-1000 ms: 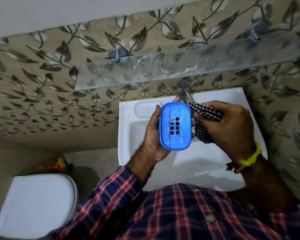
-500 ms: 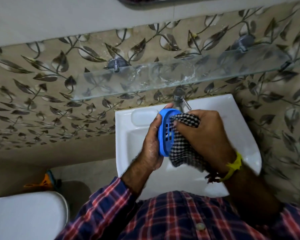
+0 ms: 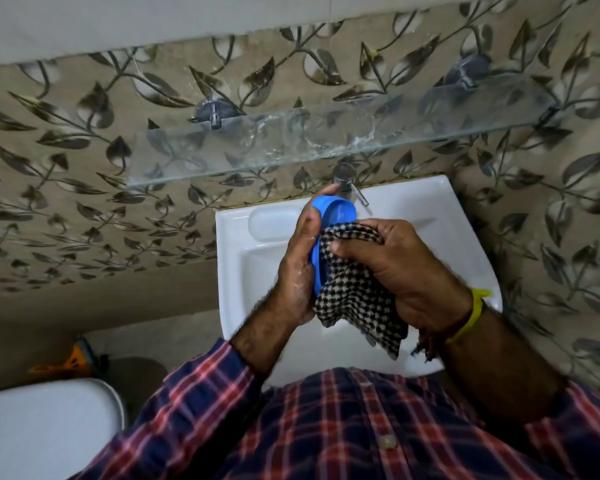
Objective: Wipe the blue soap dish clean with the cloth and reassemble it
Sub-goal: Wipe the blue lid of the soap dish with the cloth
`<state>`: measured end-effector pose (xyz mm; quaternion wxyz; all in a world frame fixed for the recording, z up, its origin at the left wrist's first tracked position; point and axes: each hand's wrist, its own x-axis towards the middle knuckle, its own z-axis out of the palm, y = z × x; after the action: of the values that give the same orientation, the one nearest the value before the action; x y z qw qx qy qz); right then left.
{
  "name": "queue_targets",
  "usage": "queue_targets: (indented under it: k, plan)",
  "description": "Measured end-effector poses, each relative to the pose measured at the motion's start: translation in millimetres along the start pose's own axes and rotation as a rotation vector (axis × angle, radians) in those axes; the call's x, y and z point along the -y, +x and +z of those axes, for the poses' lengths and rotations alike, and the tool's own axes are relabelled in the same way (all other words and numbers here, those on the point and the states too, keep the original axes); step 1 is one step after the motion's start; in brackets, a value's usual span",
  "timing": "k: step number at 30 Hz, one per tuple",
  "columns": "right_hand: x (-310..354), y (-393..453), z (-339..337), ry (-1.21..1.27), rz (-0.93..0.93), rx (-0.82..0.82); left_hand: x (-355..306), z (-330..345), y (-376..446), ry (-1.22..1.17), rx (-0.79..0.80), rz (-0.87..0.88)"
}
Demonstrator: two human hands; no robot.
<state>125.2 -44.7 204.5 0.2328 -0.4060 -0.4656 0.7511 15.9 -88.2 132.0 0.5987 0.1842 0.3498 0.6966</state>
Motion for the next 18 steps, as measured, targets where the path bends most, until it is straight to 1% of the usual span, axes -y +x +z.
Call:
queue_targets:
  k: [2,4,7,9,11,13,16,18]
  plan:
    - [4,4,-1,0.056,0.041,-0.047,5,1,-2,0.011,-0.012,-0.008]
    - [7,8,0,0.080,0.030,-0.066,6,4,-6,0.028,-0.041,-0.001]
    - [0,6,3,-0.068,-0.010,0.021,-4,4,-2,0.075,-0.055,0.060]
    - [-3,5,3,-0.149,0.003,0.038,-6,4,-1,0.054,-0.053,0.064]
    - [-1,9,1,-0.116,0.013,0.029,-3,6,-4,0.107,-0.093,0.078]
    - [-1,11,1,-0.102,-0.008,0.035,-2,4,-4,0.106,-0.106,0.091]
    - [-10,9,2,-0.255,-0.013,0.090,-11,0,3,0.112,-0.128,0.087]
    - [-12,9,0,-0.285,-0.012,0.114,-12,1,4,0.145,-0.148,0.092]
